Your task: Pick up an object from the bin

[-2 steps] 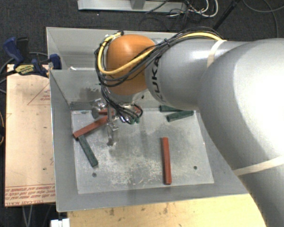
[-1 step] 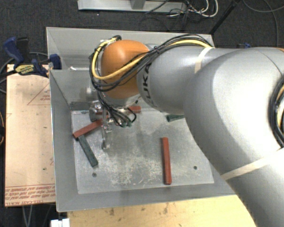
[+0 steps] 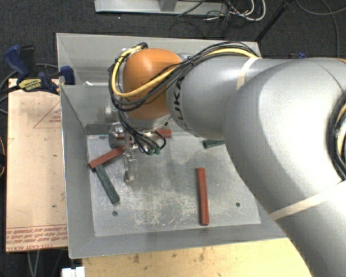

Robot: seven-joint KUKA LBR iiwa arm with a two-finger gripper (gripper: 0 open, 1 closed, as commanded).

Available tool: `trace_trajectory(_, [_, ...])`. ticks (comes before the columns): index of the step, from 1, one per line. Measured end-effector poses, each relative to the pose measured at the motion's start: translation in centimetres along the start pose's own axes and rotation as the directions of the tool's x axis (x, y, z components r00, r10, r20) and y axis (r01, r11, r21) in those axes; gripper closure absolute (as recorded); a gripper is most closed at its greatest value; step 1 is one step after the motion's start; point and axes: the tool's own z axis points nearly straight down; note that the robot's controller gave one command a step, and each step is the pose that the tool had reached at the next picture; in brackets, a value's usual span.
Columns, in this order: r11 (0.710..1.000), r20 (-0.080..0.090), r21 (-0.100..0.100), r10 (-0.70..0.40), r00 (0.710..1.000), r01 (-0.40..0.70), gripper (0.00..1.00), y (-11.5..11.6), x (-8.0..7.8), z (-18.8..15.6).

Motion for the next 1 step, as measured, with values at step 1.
trace_trajectory(1, [1.000, 0.000, 0.000, 0.001, 1.000, -0.001, 1.00, -0.01, -0.04, -0.08])
